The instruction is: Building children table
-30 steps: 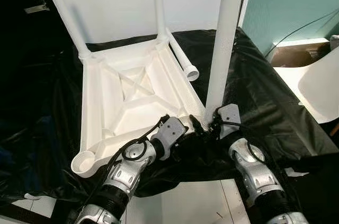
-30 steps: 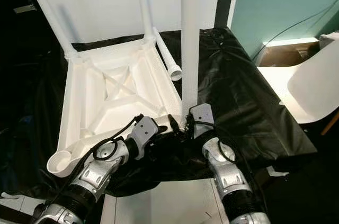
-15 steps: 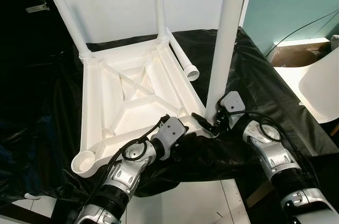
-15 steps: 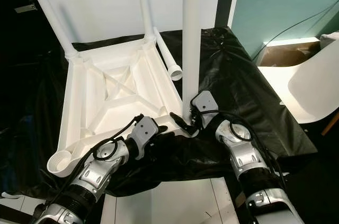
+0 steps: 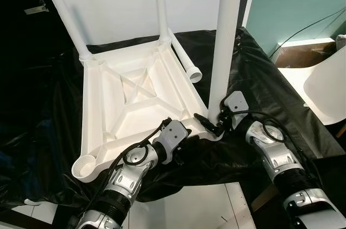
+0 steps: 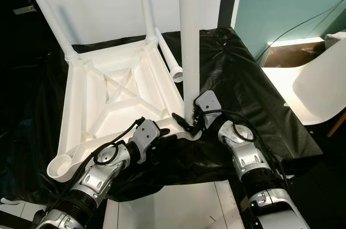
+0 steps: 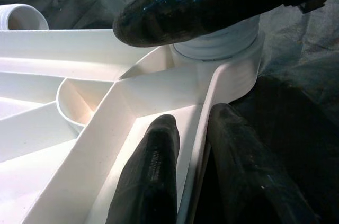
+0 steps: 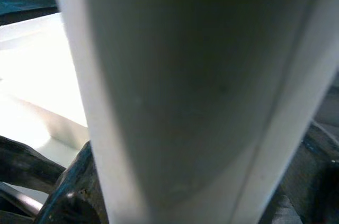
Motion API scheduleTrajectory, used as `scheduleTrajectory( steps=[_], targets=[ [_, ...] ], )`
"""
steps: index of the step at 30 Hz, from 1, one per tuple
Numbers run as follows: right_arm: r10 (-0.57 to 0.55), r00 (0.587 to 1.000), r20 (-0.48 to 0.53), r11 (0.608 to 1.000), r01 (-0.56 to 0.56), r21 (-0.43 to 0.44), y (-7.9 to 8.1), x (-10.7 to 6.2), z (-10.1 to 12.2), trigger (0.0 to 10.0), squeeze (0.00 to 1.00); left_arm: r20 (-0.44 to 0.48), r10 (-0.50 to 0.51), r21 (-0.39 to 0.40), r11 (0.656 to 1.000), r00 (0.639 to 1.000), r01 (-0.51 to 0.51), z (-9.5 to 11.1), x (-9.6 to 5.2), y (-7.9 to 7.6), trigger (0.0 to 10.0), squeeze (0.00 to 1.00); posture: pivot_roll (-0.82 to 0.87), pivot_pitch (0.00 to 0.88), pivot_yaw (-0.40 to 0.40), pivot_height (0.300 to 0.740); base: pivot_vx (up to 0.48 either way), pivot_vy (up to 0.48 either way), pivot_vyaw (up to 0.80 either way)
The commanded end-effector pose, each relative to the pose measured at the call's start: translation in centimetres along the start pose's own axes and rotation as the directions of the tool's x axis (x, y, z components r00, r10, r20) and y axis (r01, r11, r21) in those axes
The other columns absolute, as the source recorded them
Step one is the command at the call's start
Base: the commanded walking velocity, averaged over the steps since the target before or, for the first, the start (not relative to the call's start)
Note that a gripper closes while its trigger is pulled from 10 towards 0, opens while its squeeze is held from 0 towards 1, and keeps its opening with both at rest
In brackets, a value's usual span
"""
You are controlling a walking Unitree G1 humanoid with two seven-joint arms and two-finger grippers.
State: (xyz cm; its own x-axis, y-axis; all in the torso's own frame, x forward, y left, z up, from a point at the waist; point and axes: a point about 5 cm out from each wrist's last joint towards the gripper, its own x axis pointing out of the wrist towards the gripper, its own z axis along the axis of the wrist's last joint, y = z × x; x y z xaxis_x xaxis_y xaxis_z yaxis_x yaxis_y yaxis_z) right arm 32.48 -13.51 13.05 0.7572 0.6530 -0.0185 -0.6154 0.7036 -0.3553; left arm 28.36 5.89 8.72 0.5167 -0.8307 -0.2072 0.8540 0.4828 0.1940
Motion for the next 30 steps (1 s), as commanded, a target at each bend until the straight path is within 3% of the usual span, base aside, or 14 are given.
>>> scheduleTrajectory(
  steps=[1,2,3,9,10,13,16,19,20,21,30],
  targets=[
    [0.009,1.000,0.003,1.000,-0.009,0.012,0.3,0.1,0.0,10.0,0.00,-0.070,-0.126,-0.072,0.990,0.990,0.121,-2.2,-0.5,-1.7,10.0,0.00,-0.08,0.000,0.057,0.740,0.000,0.000,0.00],
    [0.013,1.000,0.005,1.000,-0.014,0.019,0.3,0.1,0.1,10.0,0.00,-0.072,-0.126,-0.069,0.990,0.989,0.121,-2.2,-0.5,-1.7,10.0,0.00,-0.08,0.000,0.057,0.740,0.000,0.000,0.00],
    [0.024,1.000,0.010,0.999,-0.024,0.034,0.4,0.0,0.1,10.0,0.87,-0.086,-0.118,-0.064,0.992,0.989,0.112,-2.4,-0.5,-1.6,10.0,0.00,-0.09,0.000,0.058,0.740,0.000,0.000,0.00],
    [0.026,1.000,0.012,0.999,-0.027,0.038,0.4,0.0,0.1,10.0,0.87,-0.091,-0.115,-0.062,0.992,0.989,0.109,-2.5,-0.4,-1.5,10.0,0.00,-0.09,0.000,0.058,0.740,0.000,0.000,0.00],
    [0.033,0.999,0.014,0.998,-0.034,0.050,0.5,0.0,0.0,10.0,1.00,-0.093,-0.113,-0.063,0.992,0.989,0.108,-2.5,-0.4,-1.5,10.0,0.00,-0.09,0.000,0.059,0.740,0.000,0.000,0.00],
    [0.000,1.000,0.021,0.995,-0.002,0.105,0.9,0.0,0.0,10.0,1.00,-0.098,-0.110,-0.063,0.993,0.989,0.104,-2.6,-0.4,-1.6,10.0,0.00,-0.08,0.000,0.051,0.740,0.000,0.000,0.00],
    [-0.173,0.985,0.008,0.964,0.167,0.208,2.3,0.0,-0.5,10.0,1.00,-0.102,-0.100,-0.064,0.994,0.990,0.094,-2.7,-0.4,-1.6,10.0,0.00,-0.08,0.000,0.045,0.740,0.000,0.000,0.00],
    [-0.224,0.975,-0.003,0.948,0.219,0.229,2.8,0.0,-0.7,10.0,1.00,-0.103,-0.096,-0.064,0.994,0.990,0.090,-2.7,-0.4,-1.6,10.0,0.00,-0.08,0.000,0.045,0.740,0.000,0.000,0.00],
    [-0.251,0.968,-0.017,0.937,0.247,0.247,3.3,0.2,-0.8,4.9,1.00,-0.104,-0.093,-0.064,0.994,0.990,0.087,-2.8,-0.4,-1.6,10.0,0.00,-0.07,0.000,0.044,0.740,0.000,0.000,0.00],
    [-0.247,0.969,-0.020,0.932,0.243,0.271,3.9,0.5,-0.8,0.0,0.00,-0.105,-0.091,-0.065,0.994,0.990,0.084,-2.8,-0.5,-1.6,10.0,0.00,-0.07,0.000,0.045,0.740,0.000,0.000,0.00],
    [-0.246,0.969,-0.023,0.928,0.243,0.284,4.4,0.9,-0.5,0.0,0.00,-0.108,-0.089,-0.063,0.995,0.990,0.083,-2.8,-0.4,-1.5,10.0,0.00,-0.07,0.000,0.047,0.740,0.000,0.000,0.00]
  ],
)
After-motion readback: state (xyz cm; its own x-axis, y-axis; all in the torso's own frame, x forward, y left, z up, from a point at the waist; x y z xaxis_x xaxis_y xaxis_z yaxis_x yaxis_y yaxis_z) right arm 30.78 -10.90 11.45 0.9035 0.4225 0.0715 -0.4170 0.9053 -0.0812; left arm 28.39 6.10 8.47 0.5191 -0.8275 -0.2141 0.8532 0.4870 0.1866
